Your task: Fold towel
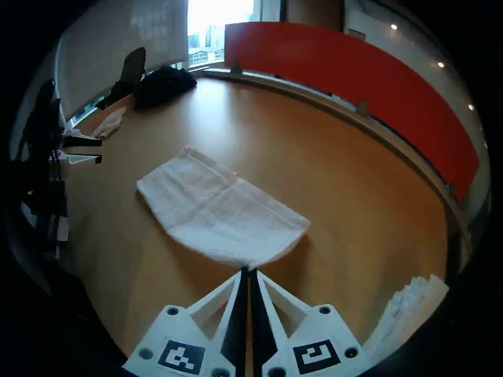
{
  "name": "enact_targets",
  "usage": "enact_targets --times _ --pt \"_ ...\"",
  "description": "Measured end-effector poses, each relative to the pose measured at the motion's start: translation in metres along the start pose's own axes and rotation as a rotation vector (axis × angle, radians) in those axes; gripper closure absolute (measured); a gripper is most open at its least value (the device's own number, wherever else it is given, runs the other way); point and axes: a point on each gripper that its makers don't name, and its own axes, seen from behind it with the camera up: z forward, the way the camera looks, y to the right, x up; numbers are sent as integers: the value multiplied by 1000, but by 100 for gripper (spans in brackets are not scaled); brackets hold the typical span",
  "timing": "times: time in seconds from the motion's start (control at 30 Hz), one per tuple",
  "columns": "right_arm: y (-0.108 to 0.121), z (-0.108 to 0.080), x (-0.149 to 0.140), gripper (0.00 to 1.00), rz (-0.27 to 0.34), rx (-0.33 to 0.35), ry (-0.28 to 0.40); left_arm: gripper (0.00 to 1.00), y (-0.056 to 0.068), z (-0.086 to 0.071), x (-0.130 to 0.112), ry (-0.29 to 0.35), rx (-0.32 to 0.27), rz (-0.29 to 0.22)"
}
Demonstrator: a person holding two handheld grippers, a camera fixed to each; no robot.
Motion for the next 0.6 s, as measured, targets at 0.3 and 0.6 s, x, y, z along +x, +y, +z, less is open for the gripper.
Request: enact_targets --times 0.3,0.6 --pt "-5 1 38 98 -68 25 32 3 -2 -8 -2 23 15 -26" --pt "-15 3 77 98 -151 59 56 3 -6 -12 -7 37 36 -54"
